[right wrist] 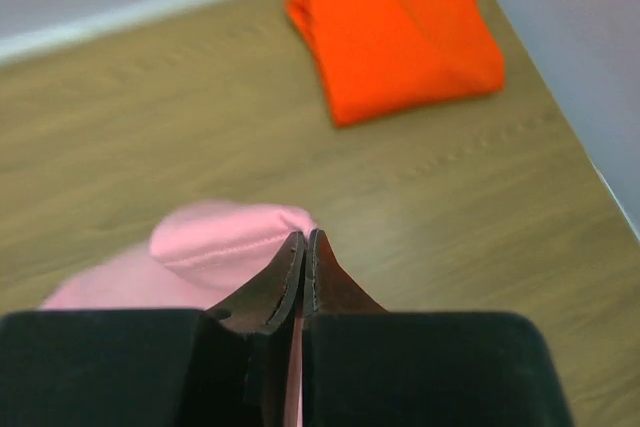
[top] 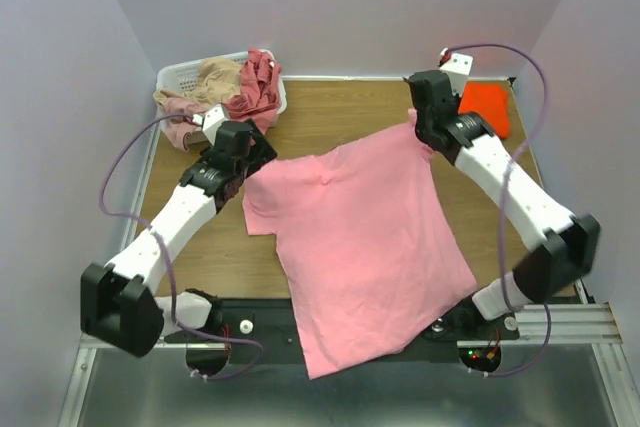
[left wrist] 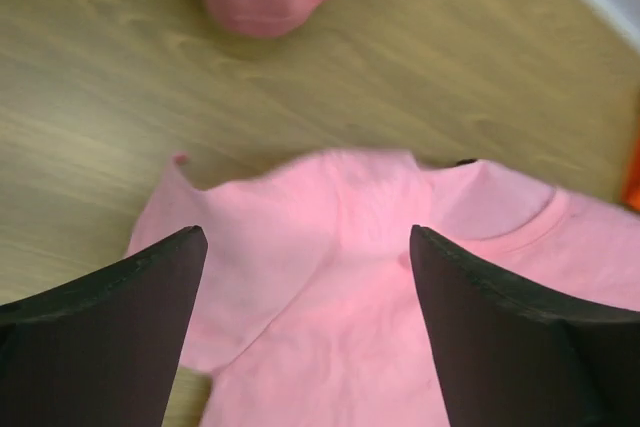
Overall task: Fold and stack the t-shirts
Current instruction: Flatten the tshirt out
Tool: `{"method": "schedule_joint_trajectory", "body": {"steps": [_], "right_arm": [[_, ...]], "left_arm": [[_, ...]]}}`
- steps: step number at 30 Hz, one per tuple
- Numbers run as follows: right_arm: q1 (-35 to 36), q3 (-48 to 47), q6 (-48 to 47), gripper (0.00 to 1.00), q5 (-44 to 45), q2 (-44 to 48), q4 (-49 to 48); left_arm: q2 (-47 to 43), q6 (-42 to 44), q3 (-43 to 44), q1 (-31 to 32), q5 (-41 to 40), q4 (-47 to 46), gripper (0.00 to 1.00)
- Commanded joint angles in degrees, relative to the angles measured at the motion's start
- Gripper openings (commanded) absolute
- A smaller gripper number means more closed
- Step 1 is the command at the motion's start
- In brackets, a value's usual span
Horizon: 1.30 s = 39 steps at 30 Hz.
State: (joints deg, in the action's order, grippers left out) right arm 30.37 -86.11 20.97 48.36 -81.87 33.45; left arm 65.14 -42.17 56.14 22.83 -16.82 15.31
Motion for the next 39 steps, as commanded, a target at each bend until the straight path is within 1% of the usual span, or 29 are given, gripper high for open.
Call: {"method": "schedule_joint_trajectory", "body": {"steps": [1,2,3,4,5,8,10,12,13,15,16,17,19,21,24,27,31,34,38,39], "right_arm": [[-8.8,-1.4,1.2,0.30,-8.9,-8.5,-4.6],[-9.6,-2.4,0.3,0.52,-10.3,-10.4,-4.6],[-10.2,-4.2,0.0,0.78,-13.3,-12.8,-4.6],[-10.6,-4.8,0.1,0.92,-14.1,-15.8,-4.6],[-10.9,-5.0,0.1,1.00,-14.8,-16.9,-4.6],[-10.9,-3.4,1.1,1.00,-15.8,-17.3,-4.6],[-10.9,-1.5,1.7,1.00,-16.9,-16.6,-4.6],[-11.0,0.9,2.3,1.00,-19.0,-14.1,-4.4],[-11.0,2.4,2.8,1.00,-21.8,-12.8,-4.5],[-11.0,8.5,4.9,1.00,-24.5,-8.5,-4.6],[-11.0,11.1,5.3,1.00,-27.7,-7.2,-4.6],[-10.9,15.3,5.9,1.00,-28.8,-5.8,-4.6],[-10.9,19.2,7.3,1.00,-32.6,-2.8,-4.6],[-10.9,22.4,7.7,1.00,-34.8,-2.0,-4.8],[-10.2,27.1,7.4,1.00,-36.5,-3.6,-6.6],[-9.7,27.6,6.5,1.00,-37.4,-6.2,-8.7],[-9.6,24.8,5.5,1.00,-36.7,-12.2,-10.5],[-9.6,20.6,3.9,1.00,-36.5,-18.6,-11.5],[-9.5,16.9,2.0,1.00,-36.9,-24.7,-11.9],[-9.5,14.9,1.4,1.00,-37.3,-27.6,-12.1]], "left_arm": [[6.7,0.0,4.6,-1.7,-5.6,0.5,0.99],[8.0,0.9,5.3,-1.7,-5.0,0.7,0.98],[8.9,1.0,6.1,-1.7,-4.5,0.6,0.98],[9.3,1.0,6.0,-1.7,-3.8,0.4,0.98],[9.0,1.1,5.7,-1.7,-2.0,-1.0,0.98],[6.1,1.9,2.8,-1.6,1.2,-4.4,0.98],[3.9,2.5,1.1,-1.6,2.2,-5.1,0.98],[2.9,2.8,-0.1,-1.6,3.1,-4.9,0.98],[2.0,2.7,-0.6,-1.6,3.4,-4.9,0.98],[1.6,2.8,-1.6,-1.6,4.0,-5.4,0.99],[1.7,3.0,-2.3,-1.6,4.3,-5.6,0.98],[1.9,3.3,-2.6,-1.5,5.1,-6.3,0.98],[3.1,4.0,-3.2,-1.2,5.9,-7.2,0.98],[6.0,4.4,-3.5,-1.1,6.7,-7.7,0.98],[10.5,4.7,-5.9,-1.2,8.5,-12.0,0.98],[15.8,4.0,-6.2,-1.1,9.0,-13.6,0.98],[23.5,2.5,-6.8,-1.2,7.9,-15.0,0.98],[27.6,1.1,-7.5,-1.2,9.6,-15.0,0.98],[29.5,0.2,-9.7,-1.2,10.2,-15.0,0.98],[29.1,-1.7,-10.3,-1.2,9.9,-14.5,0.98]]}}
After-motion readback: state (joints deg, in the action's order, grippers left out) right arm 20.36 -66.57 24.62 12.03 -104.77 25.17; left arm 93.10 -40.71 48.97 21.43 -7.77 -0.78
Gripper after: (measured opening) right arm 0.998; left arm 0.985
